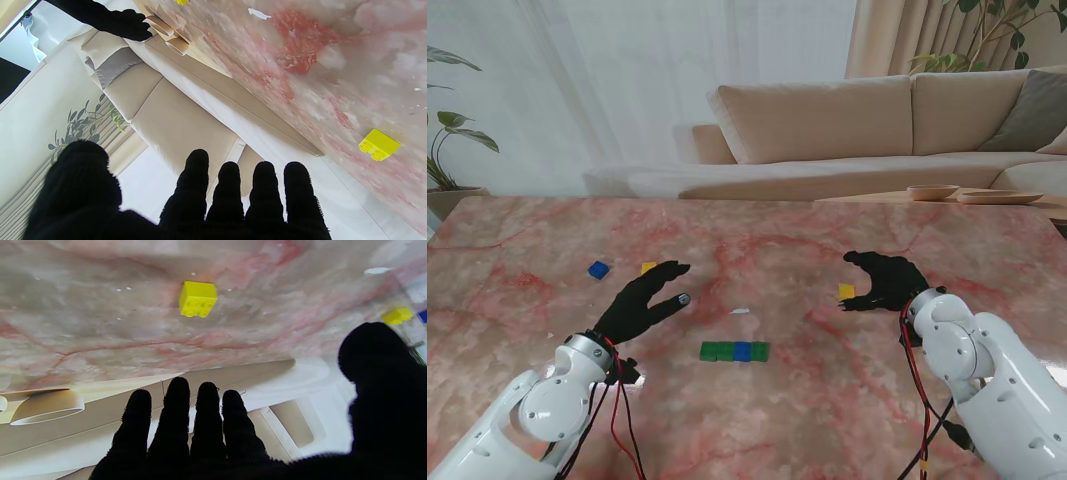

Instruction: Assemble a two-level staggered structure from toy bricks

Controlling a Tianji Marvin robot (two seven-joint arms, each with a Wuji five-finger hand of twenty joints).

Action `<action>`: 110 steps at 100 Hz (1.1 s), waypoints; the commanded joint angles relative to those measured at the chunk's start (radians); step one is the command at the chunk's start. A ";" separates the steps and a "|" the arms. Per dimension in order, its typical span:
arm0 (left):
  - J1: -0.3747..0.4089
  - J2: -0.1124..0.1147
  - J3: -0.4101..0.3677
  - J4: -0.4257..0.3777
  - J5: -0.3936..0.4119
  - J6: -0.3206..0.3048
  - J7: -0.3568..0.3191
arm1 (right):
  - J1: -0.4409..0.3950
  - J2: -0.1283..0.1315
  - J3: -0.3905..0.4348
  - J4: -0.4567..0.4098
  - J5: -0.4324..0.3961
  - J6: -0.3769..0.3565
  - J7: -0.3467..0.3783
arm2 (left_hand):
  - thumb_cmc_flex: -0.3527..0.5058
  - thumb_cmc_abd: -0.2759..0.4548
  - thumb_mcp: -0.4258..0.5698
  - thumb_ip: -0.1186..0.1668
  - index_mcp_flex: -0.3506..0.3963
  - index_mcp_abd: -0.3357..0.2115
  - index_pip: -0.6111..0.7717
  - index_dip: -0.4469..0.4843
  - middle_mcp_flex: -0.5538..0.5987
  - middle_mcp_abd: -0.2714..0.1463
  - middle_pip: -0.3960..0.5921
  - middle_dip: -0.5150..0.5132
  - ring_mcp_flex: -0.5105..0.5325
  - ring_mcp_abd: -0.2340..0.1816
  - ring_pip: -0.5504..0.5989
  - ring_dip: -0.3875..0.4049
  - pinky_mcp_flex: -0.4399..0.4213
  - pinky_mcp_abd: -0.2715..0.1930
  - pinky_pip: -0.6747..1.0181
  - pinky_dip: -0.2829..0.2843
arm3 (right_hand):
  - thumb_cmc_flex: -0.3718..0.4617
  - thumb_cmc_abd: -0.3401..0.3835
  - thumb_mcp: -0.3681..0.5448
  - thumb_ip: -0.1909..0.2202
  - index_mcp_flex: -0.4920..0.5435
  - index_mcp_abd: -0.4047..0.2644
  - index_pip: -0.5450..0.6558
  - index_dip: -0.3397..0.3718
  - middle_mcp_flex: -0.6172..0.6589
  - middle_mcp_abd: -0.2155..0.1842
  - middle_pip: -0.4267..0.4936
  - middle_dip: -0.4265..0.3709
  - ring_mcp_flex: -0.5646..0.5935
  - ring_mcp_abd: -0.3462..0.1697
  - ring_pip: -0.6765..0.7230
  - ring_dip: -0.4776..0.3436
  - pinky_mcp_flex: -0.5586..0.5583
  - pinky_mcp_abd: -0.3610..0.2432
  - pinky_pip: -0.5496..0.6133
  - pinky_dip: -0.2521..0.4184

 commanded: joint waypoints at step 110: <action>0.019 0.001 -0.004 -0.006 0.006 -0.007 0.005 | 0.277 0.003 -0.279 0.416 -0.015 0.035 -0.123 | 0.005 0.025 -0.042 0.018 0.025 -0.030 -0.012 0.022 -0.001 -0.005 -0.012 -0.003 0.003 -0.021 -0.048 -0.008 -0.010 -0.013 -0.033 -0.020 | 0.115 -0.025 -0.030 -0.050 0.000 -0.006 0.070 0.127 -0.037 -0.024 0.161 0.137 -0.067 -0.060 0.258 0.122 -0.015 -0.013 0.136 0.135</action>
